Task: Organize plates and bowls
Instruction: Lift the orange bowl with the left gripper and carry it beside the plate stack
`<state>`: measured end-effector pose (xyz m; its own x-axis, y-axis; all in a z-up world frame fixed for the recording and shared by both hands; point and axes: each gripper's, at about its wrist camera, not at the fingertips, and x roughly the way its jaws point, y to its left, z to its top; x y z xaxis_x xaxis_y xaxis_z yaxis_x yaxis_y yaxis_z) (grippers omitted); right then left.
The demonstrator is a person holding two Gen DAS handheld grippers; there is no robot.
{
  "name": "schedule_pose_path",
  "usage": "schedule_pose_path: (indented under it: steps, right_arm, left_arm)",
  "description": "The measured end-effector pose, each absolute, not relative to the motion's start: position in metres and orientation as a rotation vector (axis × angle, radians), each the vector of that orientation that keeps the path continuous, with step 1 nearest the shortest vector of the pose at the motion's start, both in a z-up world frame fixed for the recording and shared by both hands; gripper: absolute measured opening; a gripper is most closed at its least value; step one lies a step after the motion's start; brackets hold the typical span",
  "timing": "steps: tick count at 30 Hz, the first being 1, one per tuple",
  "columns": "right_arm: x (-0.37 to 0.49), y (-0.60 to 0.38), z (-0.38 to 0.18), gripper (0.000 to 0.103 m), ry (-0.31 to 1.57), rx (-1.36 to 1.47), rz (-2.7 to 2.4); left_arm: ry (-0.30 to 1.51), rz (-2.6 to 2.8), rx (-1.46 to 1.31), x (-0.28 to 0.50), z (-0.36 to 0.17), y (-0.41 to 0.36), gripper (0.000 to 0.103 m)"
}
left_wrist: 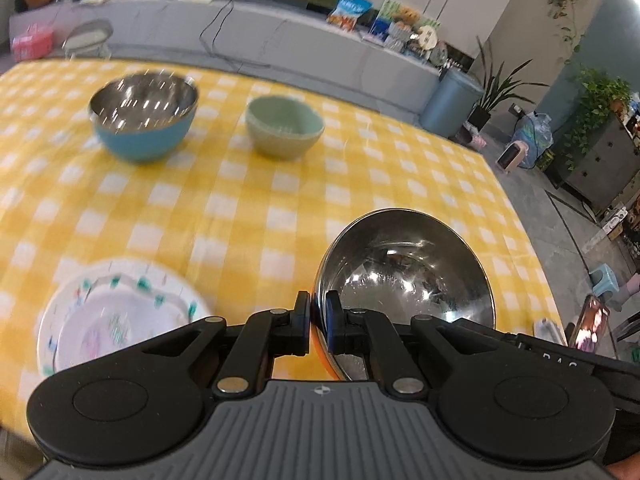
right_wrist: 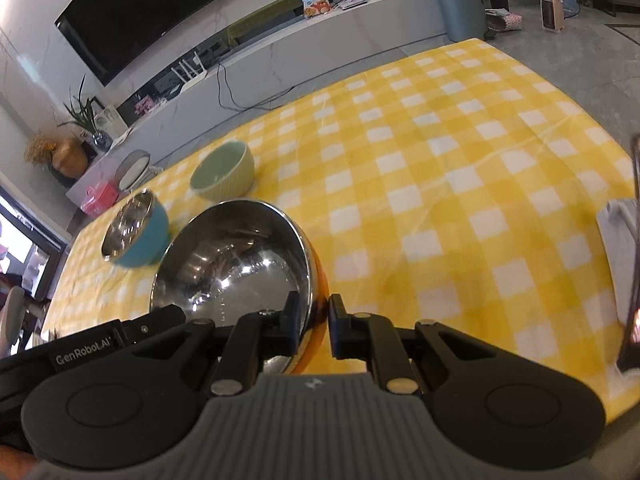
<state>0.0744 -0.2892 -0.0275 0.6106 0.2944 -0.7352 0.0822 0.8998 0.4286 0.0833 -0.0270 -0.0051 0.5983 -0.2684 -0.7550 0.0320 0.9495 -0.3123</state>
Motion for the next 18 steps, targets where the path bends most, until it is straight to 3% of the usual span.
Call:
schedule_pose_path:
  steps: [18]
  right_arm:
    - [0.045, -0.270, -0.046, 0.013, 1.043, 0.408, 0.177]
  left_arm:
    - [1.021, -0.130, -0.299, 0.050, -0.028, -0.005, 0.007]
